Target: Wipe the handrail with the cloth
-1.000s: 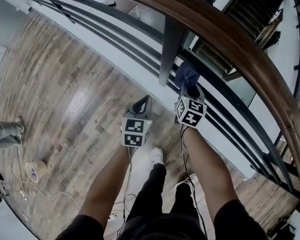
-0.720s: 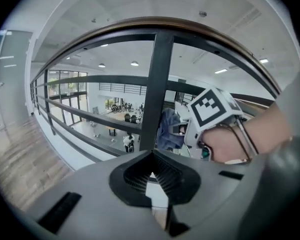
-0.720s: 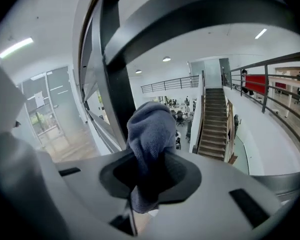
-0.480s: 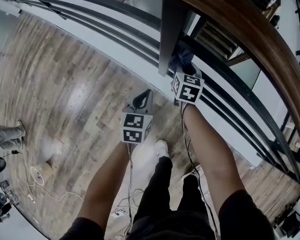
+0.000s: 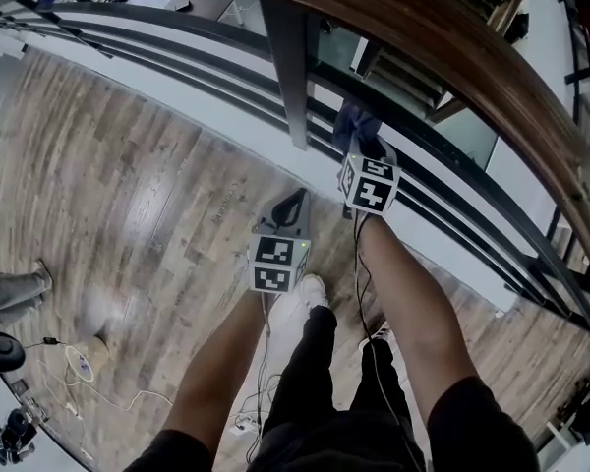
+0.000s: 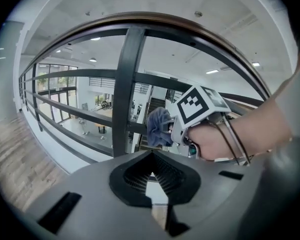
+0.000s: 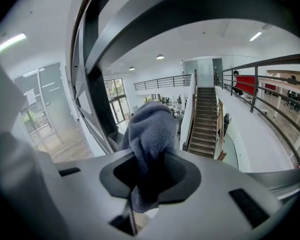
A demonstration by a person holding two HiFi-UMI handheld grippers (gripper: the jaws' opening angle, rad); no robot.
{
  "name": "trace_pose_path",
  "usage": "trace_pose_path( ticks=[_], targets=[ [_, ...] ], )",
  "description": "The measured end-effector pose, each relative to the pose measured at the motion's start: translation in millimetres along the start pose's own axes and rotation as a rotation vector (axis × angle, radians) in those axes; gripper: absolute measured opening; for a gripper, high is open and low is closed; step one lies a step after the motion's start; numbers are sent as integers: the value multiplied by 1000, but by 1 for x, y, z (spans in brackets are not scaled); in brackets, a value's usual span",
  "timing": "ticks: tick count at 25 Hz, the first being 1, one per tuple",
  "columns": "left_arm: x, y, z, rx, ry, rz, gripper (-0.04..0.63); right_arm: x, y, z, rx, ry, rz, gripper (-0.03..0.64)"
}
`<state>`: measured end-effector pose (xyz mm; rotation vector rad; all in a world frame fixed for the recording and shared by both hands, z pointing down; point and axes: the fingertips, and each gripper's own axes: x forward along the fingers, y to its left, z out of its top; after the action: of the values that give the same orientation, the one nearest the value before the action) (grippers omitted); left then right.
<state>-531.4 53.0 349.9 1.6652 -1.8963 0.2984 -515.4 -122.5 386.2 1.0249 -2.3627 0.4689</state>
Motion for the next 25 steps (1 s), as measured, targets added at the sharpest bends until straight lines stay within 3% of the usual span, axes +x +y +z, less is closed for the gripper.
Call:
trace_pose_path(
  ticks=[25],
  targets=[
    [41, -213, -4, 135, 39, -206, 3, -147, -235, -78, 115, 21, -252, 75]
  ],
)
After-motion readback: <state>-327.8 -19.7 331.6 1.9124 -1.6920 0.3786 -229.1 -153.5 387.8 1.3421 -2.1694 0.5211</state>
